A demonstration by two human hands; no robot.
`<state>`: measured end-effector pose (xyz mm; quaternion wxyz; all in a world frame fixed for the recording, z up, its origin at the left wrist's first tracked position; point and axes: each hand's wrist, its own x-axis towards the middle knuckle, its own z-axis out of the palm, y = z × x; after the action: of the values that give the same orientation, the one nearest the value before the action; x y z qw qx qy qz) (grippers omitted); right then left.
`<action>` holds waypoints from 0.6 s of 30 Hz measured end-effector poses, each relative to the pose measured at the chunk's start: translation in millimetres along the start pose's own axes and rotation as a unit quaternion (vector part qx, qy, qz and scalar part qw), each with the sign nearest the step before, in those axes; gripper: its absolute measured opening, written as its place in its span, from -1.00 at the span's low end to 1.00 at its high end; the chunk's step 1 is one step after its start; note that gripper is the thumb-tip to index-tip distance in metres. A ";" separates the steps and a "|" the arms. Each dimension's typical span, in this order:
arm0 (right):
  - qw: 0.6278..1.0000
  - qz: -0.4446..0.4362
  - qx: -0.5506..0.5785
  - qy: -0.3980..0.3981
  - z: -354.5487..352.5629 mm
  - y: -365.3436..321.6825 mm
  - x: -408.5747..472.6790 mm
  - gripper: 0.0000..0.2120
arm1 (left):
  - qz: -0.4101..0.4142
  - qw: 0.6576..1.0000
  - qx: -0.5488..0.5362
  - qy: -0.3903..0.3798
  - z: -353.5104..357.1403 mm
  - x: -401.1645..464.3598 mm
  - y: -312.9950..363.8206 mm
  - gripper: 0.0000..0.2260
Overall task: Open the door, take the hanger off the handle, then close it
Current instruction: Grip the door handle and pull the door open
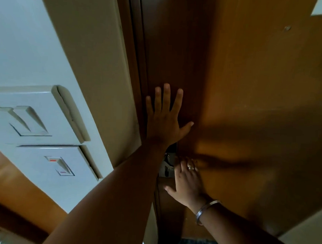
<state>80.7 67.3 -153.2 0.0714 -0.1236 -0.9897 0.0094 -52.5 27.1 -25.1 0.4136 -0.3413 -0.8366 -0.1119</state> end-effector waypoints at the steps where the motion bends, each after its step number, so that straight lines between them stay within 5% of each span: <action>1: 1.000 0.005 0.002 -0.005 0.3 -1.5 0.6 -0.23 | 0.000 1.000 0.000 0.006 1.5 0.2 -0.8 -0.06; 8: 0.990 0.067 0.107 -0.067 11.9 -13.3 -6.1 -0.26 | -0.001 1.000 -0.004 0.005 6.8 0.0 -0.6 -0.06; 18: 0.987 0.017 0.148 -0.054 4.0 -0.7 -12.5 -0.37 | -0.024 0.999 0.015 -0.032 -1.9 -0.7 3.2 -0.01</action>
<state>92.0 63.6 -158.9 0.0351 -0.1278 -0.9776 0.1636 -48.9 28.2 -24.8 0.3887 -0.3181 -0.8592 -0.0978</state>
